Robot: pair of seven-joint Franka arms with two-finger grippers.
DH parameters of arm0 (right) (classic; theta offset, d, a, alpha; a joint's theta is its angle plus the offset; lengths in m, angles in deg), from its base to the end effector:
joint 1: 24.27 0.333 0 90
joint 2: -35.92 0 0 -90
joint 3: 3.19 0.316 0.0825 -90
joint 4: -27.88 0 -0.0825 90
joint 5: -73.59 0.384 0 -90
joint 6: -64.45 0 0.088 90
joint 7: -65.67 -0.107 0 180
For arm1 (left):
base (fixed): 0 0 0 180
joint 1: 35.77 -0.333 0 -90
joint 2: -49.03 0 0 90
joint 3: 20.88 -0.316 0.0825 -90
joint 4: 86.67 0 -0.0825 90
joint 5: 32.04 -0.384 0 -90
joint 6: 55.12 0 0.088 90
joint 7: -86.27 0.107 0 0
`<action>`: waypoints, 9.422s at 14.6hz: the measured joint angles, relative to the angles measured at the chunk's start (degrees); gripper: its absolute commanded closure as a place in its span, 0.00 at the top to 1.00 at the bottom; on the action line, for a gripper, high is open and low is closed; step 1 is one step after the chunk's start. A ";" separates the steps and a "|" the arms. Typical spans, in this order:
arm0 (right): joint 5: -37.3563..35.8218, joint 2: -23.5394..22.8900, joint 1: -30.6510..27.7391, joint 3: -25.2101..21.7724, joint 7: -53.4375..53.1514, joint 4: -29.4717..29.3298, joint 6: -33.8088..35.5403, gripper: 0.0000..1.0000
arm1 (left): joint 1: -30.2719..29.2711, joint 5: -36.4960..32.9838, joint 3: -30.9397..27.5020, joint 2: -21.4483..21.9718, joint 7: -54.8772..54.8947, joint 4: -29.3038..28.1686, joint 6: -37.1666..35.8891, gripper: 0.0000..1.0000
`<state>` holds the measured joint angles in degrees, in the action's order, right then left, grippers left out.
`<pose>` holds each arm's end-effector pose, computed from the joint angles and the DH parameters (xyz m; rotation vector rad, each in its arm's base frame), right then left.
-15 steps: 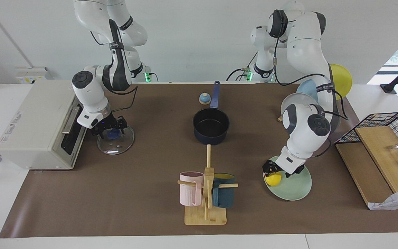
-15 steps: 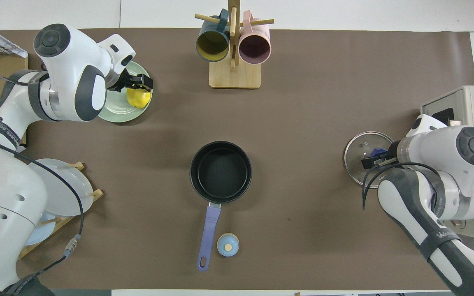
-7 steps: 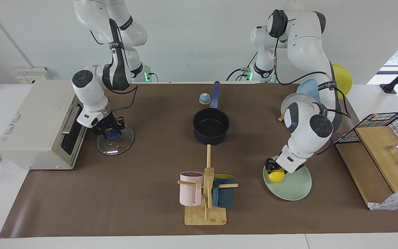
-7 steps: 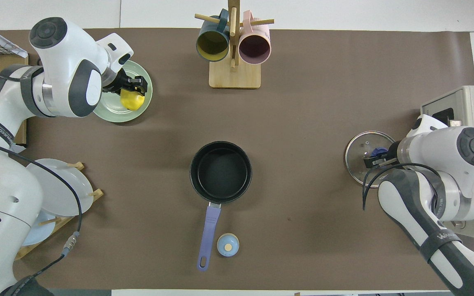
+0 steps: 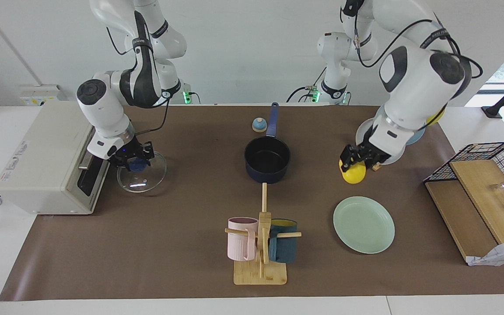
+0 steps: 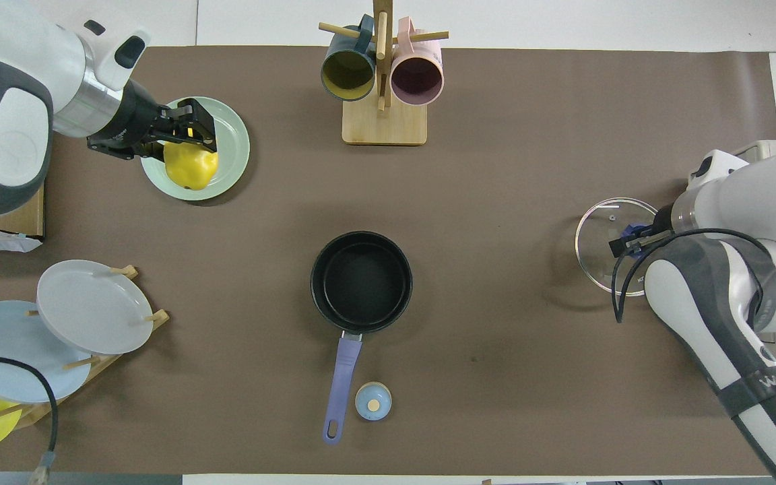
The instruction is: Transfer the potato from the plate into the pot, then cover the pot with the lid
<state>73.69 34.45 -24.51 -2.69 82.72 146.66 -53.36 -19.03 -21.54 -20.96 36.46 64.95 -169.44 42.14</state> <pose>0.5472 0.0026 0.4139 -3.0975 -0.4702 0.0656 0.5995 -0.1976 0.5675 2.9547 0.1500 -0.0409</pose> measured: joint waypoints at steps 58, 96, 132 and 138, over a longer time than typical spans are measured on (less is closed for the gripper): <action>-3.40 -19.90 36.68 7.94 -60.72 -30.93 9.66 0.00 | -10.49 -8.72 -1.73 12.04 22.50 -8.74 -8.28 1.00; -3.46 -17.03 35.84 7.63 -60.72 -20.72 0.00 0.00 | -11.98 -9.46 -1.14 14.09 23.20 -7.50 -11.80 1.00; -7.96 -14.36 33.18 7.32 -58.12 -21.23 2.28 1.00 | -11.98 -9.46 -1.13 14.09 23.20 -7.50 -11.80 1.00; -7.20 -10.39 26.48 7.19 -52.06 -31.13 17.50 1.00 | -11.98 -9.46 -1.13 14.09 23.20 -7.50 -11.80 1.00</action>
<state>66.49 24.05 1.97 4.50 30.66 115.53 -35.86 -31.01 -31.01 -22.09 50.55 88.15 -176.94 30.33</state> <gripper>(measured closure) 0.000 0.000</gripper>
